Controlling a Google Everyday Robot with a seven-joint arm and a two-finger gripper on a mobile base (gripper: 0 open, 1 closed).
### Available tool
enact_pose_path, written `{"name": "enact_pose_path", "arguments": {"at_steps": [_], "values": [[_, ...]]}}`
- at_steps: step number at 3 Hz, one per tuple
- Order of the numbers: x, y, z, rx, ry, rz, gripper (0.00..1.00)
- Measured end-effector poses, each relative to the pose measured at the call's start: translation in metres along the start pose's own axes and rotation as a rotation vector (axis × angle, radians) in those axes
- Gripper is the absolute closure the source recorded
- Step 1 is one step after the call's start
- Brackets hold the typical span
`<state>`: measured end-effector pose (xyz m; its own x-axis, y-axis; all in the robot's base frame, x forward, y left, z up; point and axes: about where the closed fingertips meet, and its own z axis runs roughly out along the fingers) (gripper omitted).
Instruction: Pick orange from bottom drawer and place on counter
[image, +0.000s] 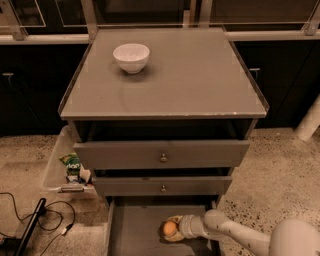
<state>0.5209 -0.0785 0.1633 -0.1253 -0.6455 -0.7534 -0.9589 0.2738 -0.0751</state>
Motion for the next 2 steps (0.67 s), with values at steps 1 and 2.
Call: {"name": "enact_pose_path", "arguments": {"at_steps": [1,2], "values": [[-0.034,-0.009,-0.053,0.042,-0.044,-0.078,1.0],[-0.072,-0.027,-0.127,0.103,-0.046,-0.151,1.0]]}}
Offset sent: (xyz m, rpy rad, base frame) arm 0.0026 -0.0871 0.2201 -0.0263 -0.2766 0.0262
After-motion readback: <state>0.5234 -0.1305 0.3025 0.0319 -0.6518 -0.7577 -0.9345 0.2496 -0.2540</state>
